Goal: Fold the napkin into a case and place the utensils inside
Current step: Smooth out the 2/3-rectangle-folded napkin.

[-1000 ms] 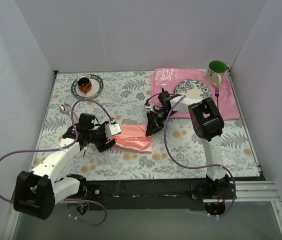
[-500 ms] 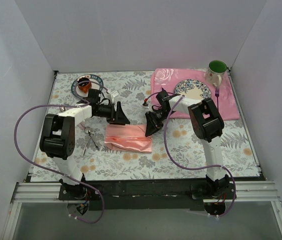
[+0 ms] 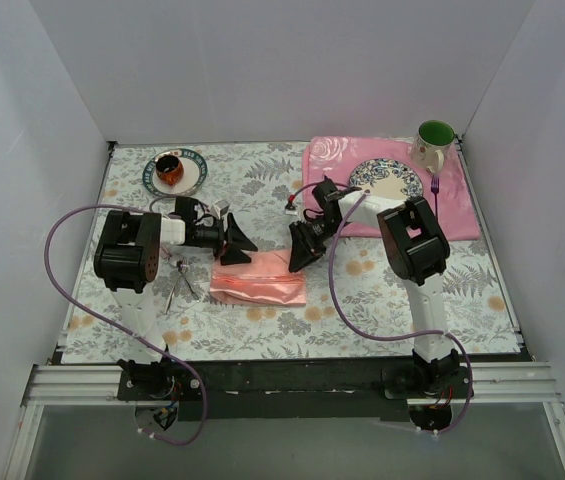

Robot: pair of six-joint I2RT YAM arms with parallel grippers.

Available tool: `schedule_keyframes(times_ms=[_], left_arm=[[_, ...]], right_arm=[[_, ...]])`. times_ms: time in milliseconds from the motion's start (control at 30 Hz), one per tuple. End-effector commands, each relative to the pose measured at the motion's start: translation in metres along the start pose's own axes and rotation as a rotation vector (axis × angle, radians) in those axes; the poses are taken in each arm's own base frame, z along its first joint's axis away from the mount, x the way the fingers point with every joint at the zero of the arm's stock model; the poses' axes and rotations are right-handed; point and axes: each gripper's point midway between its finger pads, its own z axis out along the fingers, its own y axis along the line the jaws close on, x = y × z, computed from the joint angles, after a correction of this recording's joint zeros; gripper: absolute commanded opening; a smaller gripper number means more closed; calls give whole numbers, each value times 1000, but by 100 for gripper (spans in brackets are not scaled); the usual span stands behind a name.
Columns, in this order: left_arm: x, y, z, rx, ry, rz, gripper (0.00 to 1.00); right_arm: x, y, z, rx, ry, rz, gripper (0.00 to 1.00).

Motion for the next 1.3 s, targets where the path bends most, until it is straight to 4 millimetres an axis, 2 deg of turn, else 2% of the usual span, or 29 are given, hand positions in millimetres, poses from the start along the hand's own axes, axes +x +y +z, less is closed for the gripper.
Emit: schedule_keyframes(times_ms=[0, 33, 100, 133, 333, 467, 567, 733, 833, 933, 1100, 1133, 1167, 1267], left_arm=[[14, 18, -1, -11, 6, -64, 58], [14, 17, -1, -10, 4, -60, 58], [14, 18, -2, -9, 3, -51, 58], [15, 18, -2, -11, 2, -49, 58], [14, 21, -1, -21, 3, -50, 61], [15, 25, 0, -28, 4, -58, 66], [16, 28, 0, -35, 2, -67, 70], [15, 36, -4, -47, -12, -97, 77], [15, 40, -8, -34, -15, -119, 78], [13, 34, -15, -3, -23, -111, 79], [10, 30, -31, 15, -44, -98, 82], [13, 30, -32, 13, -38, -100, 82], [5, 35, -42, 11, -70, -109, 82], [-1, 42, -55, 5, -100, -126, 83]], right_arm=[[-52, 60, -23, -107, -168, -150, 42], [-50, 71, -24, -159, -174, -83, 46], [-62, 83, -28, -187, -218, -87, 50], [-70, 84, -26, -184, -241, -109, 54], [-79, 73, 0, -182, -216, -39, 75], [-73, 66, 15, -208, -206, 20, 76], [-64, 50, 25, -195, -187, 80, 77], [-41, 9, 37, -87, -151, 189, 78], [-27, -8, 41, -70, -122, 227, 78], [-17, -24, 45, -39, -95, 259, 77], [-12, -41, 43, 15, -94, 236, 77], [-12, -44, 43, 26, -92, 234, 77], [-10, -44, 43, 29, -86, 233, 77], [-9, -47, 42, 35, -87, 229, 77]])
